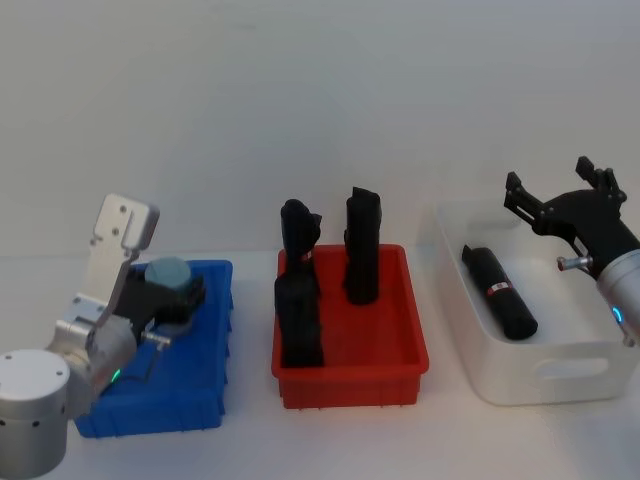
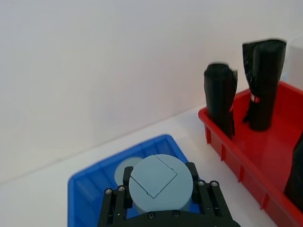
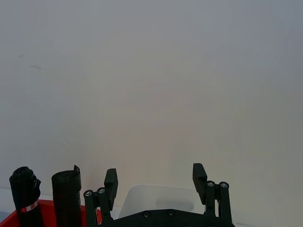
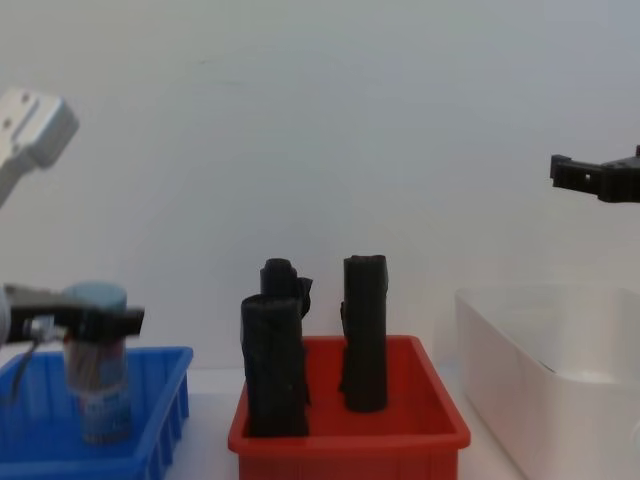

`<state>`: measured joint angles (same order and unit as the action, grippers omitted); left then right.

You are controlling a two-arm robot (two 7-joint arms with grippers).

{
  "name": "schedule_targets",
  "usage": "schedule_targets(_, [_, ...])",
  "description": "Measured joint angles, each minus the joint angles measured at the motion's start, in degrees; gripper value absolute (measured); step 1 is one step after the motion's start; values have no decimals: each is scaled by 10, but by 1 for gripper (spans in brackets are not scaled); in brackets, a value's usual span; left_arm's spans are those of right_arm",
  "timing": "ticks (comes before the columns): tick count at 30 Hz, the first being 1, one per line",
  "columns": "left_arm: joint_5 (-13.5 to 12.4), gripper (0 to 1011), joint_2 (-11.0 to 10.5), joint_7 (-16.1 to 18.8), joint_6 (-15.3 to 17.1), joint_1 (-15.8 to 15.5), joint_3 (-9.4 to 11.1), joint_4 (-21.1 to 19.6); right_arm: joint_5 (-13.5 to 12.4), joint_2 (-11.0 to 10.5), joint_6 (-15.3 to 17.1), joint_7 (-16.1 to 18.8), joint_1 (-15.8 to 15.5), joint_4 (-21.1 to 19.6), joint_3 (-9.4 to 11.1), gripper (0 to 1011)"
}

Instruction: Pick the cotton swabs from the blue box and place them into the white box.

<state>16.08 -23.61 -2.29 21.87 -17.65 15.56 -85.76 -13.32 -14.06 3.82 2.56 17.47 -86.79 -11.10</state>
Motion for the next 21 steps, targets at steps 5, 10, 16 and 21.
schedule_targets(5, [-15,665,-3,7,5,1,-1,-33,0,0,0,0,0,0,0,1002])
schedule_targets(10, [-26,665,-7,7,8,4,-2,-59,1,0,0,1,0,0,0,1001])
schedule_targets(16, [-26,665,-12,-11,6,6,-5,-76,10,2,-4,14,3,4,-4,1001])
schedule_targets(21, [-17,666,-16,-34,3,7,-9,-83,21,5,-9,41,7,10,-10,1002])
